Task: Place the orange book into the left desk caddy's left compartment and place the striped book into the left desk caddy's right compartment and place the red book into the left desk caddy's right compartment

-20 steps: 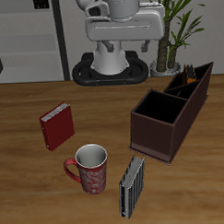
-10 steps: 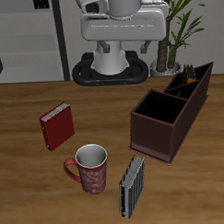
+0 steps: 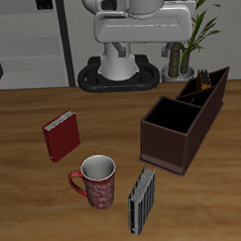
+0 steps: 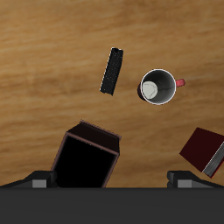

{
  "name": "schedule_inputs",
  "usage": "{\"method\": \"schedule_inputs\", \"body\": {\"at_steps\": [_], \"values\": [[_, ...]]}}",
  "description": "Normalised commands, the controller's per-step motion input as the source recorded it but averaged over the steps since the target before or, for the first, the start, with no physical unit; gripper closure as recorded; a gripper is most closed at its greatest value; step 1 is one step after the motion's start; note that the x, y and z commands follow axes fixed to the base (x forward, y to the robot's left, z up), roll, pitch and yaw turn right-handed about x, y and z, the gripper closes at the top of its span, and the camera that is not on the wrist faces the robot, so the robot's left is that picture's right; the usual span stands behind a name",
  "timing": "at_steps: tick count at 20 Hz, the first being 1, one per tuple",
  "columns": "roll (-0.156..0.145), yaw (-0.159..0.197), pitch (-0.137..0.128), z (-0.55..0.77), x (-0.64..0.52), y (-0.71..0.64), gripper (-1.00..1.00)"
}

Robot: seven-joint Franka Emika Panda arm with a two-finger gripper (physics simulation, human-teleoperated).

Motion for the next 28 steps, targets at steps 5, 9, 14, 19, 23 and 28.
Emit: {"method": "schedule_inputs", "body": {"at_steps": [5,9,14,19,23,28], "values": [[-0.008,0.033,0.01,0.01,0.35,0.14,-1.0],[0.033,0.03,0.039,-0.05,0.36,0.13,-1.0],[0.021,-0.033,0.03,-0.05,0.32,0.0,-1.0],[0.019,0.009,-0.039,-0.28,0.48,-0.06,-1.0],[-0.031,-0.019,-0.03,-0.26,0.27,-0.08,-1.0],[-0.007,-0.027,-0.005,-0.32,0.17,0.04,-1.0]]}}
